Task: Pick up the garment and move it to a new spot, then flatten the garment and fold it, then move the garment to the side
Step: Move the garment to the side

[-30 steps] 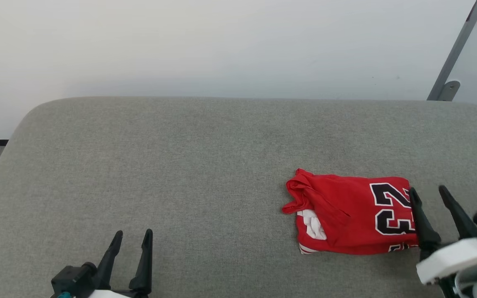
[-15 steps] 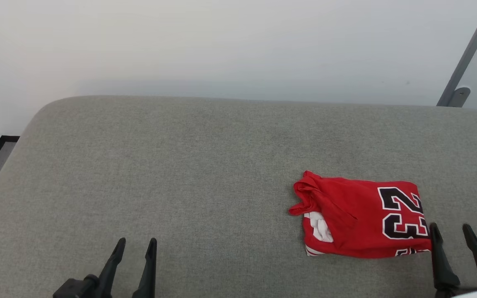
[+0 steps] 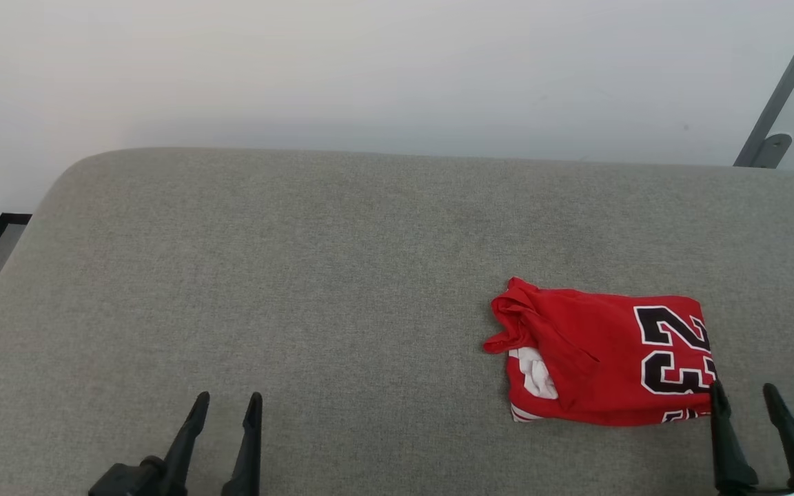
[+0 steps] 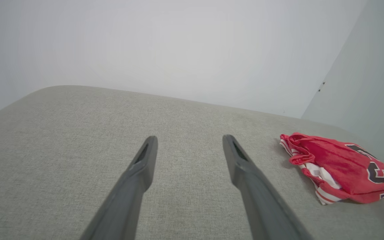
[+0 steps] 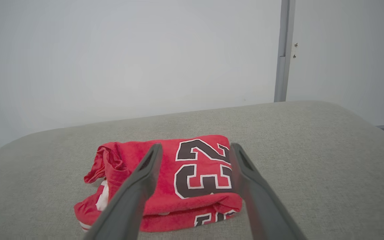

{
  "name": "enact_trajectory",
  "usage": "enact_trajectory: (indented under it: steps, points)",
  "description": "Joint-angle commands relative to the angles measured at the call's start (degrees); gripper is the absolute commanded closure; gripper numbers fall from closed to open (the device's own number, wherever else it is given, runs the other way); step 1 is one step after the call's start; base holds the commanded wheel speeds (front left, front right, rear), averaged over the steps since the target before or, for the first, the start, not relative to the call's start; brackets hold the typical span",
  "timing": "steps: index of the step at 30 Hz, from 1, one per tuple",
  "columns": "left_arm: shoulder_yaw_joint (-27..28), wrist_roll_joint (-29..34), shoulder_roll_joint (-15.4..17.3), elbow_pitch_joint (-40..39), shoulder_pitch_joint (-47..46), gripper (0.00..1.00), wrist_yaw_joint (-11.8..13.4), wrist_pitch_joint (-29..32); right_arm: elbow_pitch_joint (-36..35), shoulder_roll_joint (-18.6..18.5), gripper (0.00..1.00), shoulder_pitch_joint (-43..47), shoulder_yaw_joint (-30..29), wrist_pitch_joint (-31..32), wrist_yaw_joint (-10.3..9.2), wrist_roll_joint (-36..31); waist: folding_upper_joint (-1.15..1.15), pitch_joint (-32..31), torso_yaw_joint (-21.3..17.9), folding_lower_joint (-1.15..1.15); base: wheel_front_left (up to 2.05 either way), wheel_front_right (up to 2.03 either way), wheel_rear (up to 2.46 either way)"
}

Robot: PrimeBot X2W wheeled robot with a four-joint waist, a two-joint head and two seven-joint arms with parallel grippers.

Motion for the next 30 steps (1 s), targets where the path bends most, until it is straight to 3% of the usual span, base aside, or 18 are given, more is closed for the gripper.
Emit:
enact_trajectory:
  steps: [1,5,10,16,20,24,30]
  points:
    - [-0.06,0.67,-0.32,-0.25,-0.67,0.00,-0.11,-0.10,0.26,-0.31,0.00,-0.42,0.30,-0.27,0.00,0.01,0.00,0.17,-0.06,0.00,0.00,0.00,0.00]
    - [-0.89,0.50,-0.49,0.77,-1.49,0.00,-0.11,-0.10,2.73,-2.98,0.00,-1.99,1.28,2.14,0.00,0.58,0.00,1.15,0.22,0.00,0.00,0.00,0.00]
    - [-0.94,-0.21,-1.64,1.21,-3.27,0.00,-0.11,-0.09,4.55,-9.70,0.00,-6.09,2.07,10.29,0.00,1.54,0.00,4.00,0.35,0.00,0.00,0.00,0.00]
    - [-2.20,0.04,-2.89,1.50,-6.33,0.00,-0.11,-0.10,5.44,-18.43,0.00,-13.85,4.31,25.79,-0.01,3.68,0.00,8.79,0.63,0.00,0.00,0.00,0.00]
    - [-3.85,-0.14,-3.76,2.16,-9.58,0.00,-0.11,-0.10,6.74,-23.68,0.00,-19.46,6.30,39.51,-0.01,8.36,0.00,12.54,2.23,0.00,0.00,0.00,0.00]
    - [-5.21,-0.16,-4.26,2.55,-11.99,0.00,-0.11,-0.10,7.03,-26.80,0.00,-22.53,8.83,47.02,-0.01,11.42,0.00,14.84,3.71,0.00,0.00,0.00,0.00]
    - [-6.52,-0.21,-4.85,3.15,-13.96,0.00,-0.11,-0.10,8.10,-27.90,0.00,-24.17,12.21,53.84,0.00,15.79,0.00,17.20,5.55,0.00,0.00,0.00,0.00]
